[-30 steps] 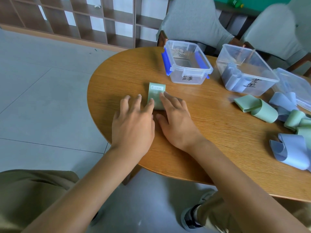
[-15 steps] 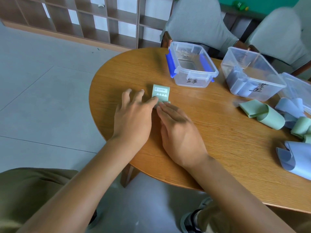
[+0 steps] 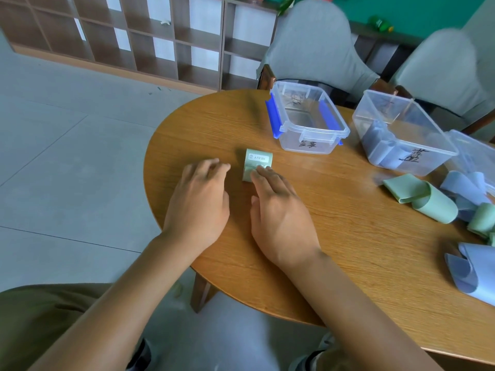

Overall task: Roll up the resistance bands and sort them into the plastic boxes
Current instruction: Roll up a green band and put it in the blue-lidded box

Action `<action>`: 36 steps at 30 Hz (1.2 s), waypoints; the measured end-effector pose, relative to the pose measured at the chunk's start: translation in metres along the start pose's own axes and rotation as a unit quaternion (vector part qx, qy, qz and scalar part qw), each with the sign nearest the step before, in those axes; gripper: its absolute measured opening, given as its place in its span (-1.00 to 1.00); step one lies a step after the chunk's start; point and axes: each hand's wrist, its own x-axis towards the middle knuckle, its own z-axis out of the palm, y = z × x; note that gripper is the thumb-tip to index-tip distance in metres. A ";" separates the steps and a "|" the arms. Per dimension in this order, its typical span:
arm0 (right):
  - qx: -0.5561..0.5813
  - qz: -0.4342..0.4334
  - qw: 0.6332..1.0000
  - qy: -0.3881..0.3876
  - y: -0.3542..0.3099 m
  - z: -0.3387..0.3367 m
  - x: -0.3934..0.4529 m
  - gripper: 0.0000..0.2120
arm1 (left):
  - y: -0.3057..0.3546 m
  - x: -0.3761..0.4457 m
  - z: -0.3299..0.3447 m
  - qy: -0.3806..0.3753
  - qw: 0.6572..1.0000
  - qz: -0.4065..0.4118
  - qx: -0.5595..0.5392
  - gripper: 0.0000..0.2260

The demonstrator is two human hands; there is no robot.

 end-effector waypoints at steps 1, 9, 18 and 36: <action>0.003 0.003 1.000 -0.002 0.001 0.001 0.002 -0.56 | 0.000 -0.001 0.000 0.001 1.000 0.000 0.002 -0.57; -0.008 0.010 0.999 -0.043 0.012 0.001 0.025 -0.54 | 0.000 0.000 0.002 0.003 1.000 -0.004 0.009 -0.59; -0.061 -0.013 0.996 -0.062 0.025 0.003 0.046 -0.55 | 0.001 0.000 0.000 -0.012 1.000 -0.006 0.019 -0.59; -0.089 -0.036 0.995 -0.015 0.030 0.003 0.058 -0.65 | -0.001 0.000 0.000 -0.011 1.000 -0.013 0.019 -0.63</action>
